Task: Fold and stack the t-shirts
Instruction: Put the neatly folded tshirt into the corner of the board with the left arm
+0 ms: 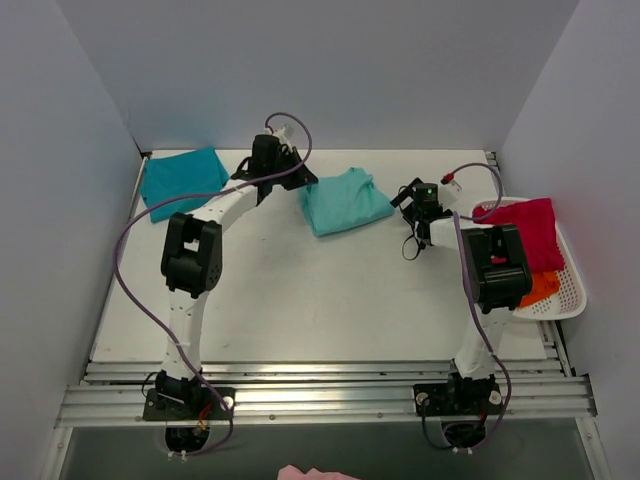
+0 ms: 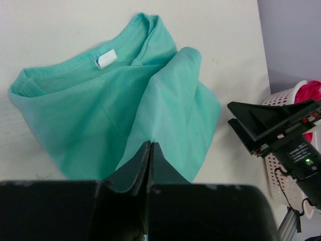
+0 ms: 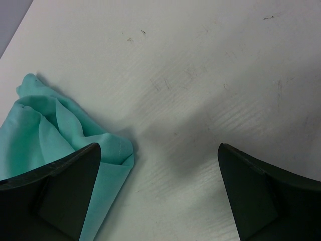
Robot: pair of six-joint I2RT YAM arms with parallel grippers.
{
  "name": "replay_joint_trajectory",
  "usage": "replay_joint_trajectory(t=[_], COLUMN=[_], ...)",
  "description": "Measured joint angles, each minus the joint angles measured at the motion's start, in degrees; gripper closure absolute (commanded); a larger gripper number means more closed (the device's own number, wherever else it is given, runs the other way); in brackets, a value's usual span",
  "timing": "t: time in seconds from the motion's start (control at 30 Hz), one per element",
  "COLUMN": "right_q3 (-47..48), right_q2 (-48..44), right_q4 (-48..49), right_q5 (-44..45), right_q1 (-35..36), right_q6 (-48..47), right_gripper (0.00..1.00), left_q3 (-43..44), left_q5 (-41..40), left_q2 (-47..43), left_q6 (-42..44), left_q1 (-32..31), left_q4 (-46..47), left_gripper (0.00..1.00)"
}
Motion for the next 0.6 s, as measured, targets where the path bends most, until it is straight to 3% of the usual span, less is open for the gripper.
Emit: replay_joint_trajectory(t=[0.23,0.27,0.3,0.33,0.37,0.5,0.6], right_q3=[0.00,0.00,0.00,0.00,0.02,0.11,0.11], right_q2=[0.63,0.74,0.87,1.07,1.20,1.44,1.44], right_q4=[1.88,2.10,2.36,2.84,3.28,4.02,4.13], right_q5=[-0.50,-0.61,-0.68,-0.79,-0.83,-1.16,-1.60], right_q1=[-0.44,-0.48,-0.50,-0.50,-0.50,-0.52,-0.50], right_q6=[0.00,0.00,0.00,-0.02,0.00,-0.02,-0.04], right_gripper=[0.02,0.02,0.02,0.02,0.02,0.02,0.02], left_q3=[13.46,17.11,21.24,26.05,30.67,47.71,48.72], left_q5=[-0.02,-0.11,-0.35,-0.20,-0.20,0.92,1.46], left_q2=[4.96,7.39,10.23,13.60,17.16,31.28,35.63], left_q6=[1.16,1.27,1.53,1.60,1.79,-0.09,-2.14], left_q1=[2.80,3.58,4.42,5.31,6.23,9.92,12.31], left_q4=[-2.27,-3.50,-3.74,-4.63,-5.07,-5.81,-5.31], left_gripper=[0.96,0.87,0.69,0.17,0.06,0.06,0.06])
